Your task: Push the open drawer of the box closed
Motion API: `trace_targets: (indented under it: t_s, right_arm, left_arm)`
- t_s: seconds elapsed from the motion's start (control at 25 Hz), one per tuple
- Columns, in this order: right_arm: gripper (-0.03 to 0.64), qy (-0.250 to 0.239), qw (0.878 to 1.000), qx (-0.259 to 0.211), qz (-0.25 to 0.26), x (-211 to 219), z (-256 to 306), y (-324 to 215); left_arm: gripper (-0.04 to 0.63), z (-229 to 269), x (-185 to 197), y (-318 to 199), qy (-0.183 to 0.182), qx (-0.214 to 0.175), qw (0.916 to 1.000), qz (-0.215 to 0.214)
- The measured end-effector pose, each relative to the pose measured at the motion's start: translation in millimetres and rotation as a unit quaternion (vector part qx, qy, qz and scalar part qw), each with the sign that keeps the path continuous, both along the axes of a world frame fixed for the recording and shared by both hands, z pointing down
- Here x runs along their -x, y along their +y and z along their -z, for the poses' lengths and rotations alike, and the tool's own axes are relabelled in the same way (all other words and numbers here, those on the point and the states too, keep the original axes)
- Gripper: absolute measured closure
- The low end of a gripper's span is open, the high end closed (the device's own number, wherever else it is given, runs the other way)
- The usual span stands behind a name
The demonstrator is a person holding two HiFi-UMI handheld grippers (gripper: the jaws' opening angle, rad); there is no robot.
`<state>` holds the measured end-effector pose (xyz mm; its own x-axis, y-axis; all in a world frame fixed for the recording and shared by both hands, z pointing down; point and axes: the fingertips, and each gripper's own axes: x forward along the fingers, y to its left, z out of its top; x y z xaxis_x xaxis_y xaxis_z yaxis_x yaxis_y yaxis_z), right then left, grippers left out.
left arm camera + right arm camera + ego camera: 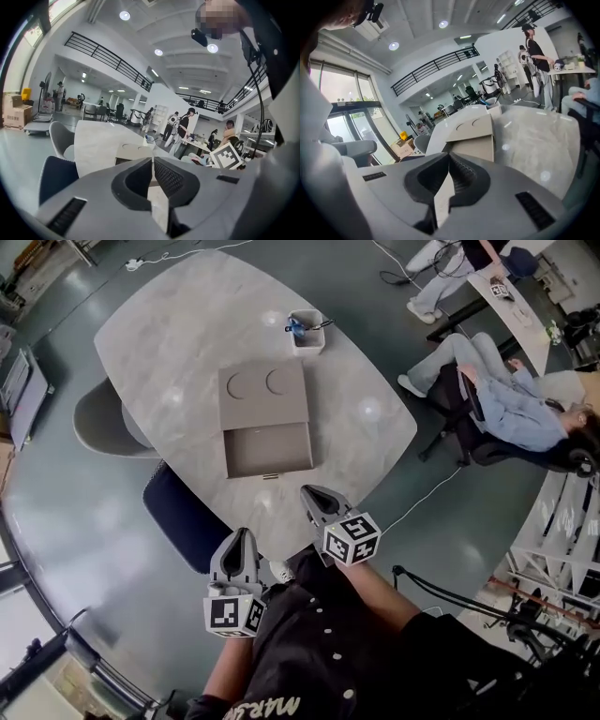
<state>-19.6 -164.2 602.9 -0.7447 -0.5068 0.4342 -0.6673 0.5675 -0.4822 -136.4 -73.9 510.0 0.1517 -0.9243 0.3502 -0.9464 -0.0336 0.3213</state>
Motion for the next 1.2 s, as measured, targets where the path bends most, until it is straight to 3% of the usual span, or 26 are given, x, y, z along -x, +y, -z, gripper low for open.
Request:
trace_targets:
  t_s: [0.52,0.64,1.2]
  right_arm:
    - [0.618,0.006,0.987,0.161,0.020,35,-117,-5]
    - [0.554,-0.009,0.979,0.202,0.019,45,-128,-6]
    - [0.558,-0.064,0.948,0.311,-0.009,70,-143,-20]
  left_arm:
    - [0.569,-52,-5,-23,0.027,0.044,0.9986,0.010]
    - [0.569,-55,-3,-23,0.028,0.048,0.9983,0.017]
    - [0.569,-61,9,-32,0.024,0.056,0.9973,0.041]
